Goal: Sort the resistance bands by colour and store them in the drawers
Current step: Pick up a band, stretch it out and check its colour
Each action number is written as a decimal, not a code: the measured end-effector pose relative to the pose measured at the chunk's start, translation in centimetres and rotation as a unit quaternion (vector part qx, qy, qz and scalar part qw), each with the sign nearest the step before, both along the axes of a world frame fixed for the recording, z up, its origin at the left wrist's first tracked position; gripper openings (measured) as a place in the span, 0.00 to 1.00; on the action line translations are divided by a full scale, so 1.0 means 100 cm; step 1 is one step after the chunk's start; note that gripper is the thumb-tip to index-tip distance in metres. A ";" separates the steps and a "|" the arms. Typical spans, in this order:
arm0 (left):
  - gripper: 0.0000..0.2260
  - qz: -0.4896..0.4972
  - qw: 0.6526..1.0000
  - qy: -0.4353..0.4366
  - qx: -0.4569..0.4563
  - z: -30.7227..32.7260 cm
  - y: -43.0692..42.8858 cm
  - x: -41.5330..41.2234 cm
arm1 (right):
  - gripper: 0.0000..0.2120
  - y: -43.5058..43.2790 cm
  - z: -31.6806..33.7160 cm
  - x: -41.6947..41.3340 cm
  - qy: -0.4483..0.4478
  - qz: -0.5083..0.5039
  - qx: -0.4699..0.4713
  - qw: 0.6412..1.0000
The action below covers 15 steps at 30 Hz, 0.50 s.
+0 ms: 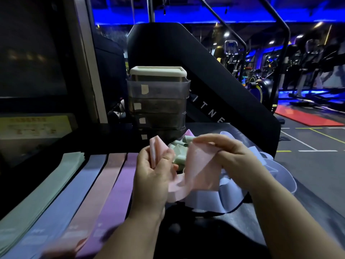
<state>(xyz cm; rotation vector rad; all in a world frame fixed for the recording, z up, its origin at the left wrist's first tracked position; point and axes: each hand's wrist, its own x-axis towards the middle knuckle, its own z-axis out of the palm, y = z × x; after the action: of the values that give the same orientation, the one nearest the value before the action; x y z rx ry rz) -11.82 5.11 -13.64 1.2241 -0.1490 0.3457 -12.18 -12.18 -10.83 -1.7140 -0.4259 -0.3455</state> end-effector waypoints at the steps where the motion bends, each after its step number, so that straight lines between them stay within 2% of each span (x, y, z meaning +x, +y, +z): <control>1: 0.06 0.002 1.000 0.000 -0.003 -0.001 0.002 0.000 | 0.28 -0.003 0.000 0.001 -0.005 -0.012 0.030 0.999; 3: 0.04 0.002 1.000 -0.002 -0.008 -0.001 0.004 0.000 | 0.25 -0.011 0.002 0.001 -0.005 -0.029 0.090 0.995; 8: 0.03 -0.002 1.000 -0.008 -0.017 -0.002 0.005 0.000 | 0.22 -0.038 0.007 0.002 -0.021 -0.132 0.137 0.982; 12: 0.10 0.003 1.000 -0.017 0.000 -0.004 0.005 -0.001 | 0.23 -0.056 0.006 0.005 -0.028 -0.166 0.204 0.964; 15: 0.05 -0.008 1.000 -0.012 0.020 -0.003 0.004 -0.001 | 0.22 -0.062 0.007 0.007 -0.013 -0.184 0.258 0.949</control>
<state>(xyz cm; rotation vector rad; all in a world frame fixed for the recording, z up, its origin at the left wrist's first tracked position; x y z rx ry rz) -11.91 5.53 -13.97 1.2585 -0.1864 0.3444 -11.47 -18.41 -10.16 -1.2653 -0.0175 -0.6859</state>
